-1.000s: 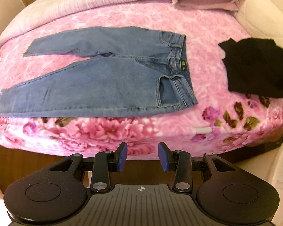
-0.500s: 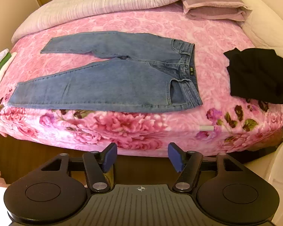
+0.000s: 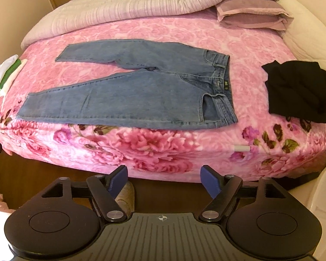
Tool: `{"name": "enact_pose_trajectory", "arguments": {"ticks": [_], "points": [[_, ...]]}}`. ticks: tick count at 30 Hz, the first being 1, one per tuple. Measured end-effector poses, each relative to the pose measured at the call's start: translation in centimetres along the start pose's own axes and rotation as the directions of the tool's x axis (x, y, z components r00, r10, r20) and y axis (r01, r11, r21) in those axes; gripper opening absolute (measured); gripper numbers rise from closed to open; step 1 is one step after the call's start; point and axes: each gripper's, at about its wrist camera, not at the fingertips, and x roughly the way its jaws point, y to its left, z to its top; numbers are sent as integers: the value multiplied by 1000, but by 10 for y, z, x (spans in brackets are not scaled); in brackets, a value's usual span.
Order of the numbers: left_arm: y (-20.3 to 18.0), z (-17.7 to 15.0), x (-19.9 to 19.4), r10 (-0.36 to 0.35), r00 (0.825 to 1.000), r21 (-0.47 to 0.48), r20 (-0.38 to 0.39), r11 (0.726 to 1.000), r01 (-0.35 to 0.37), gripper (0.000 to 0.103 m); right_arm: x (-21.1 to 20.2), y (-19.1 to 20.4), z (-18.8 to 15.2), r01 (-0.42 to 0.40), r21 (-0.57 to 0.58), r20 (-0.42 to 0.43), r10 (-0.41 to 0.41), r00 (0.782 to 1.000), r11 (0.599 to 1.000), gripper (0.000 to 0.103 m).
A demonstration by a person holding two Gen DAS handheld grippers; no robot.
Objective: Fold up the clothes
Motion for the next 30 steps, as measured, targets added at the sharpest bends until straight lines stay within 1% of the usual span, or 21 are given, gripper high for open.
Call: {"name": "enact_pose_trajectory", "arguments": {"ticks": [4, 12, 16, 26, 30], "points": [[0, -2, -2, 0, 1000, 3, 1, 1000, 0, 45, -1, 3, 0, -5, -13, 6, 5, 1000, 1000, 87], [-4, -3, -2, 5, 1000, 4, 6, 1000, -6, 45, -4, -1, 1, 2, -14, 16, -1, 1000, 1000, 95], [-7, -3, -3, 8, 1000, 5, 10, 1000, -8, 49, -4, -5, 2, 8, -13, 14, -8, 1000, 1000, 99], [-12, -2, 1, 8, 1000, 2, 13, 1000, -8, 51, -4, -9, 4, 17, -17, 26, -16, 1000, 1000, 102], [-15, 0, 2, 8, 1000, 8, 17, 1000, -8, 54, -5, -13, 6, 20, -18, 32, -19, 999, 1000, 102]]}}
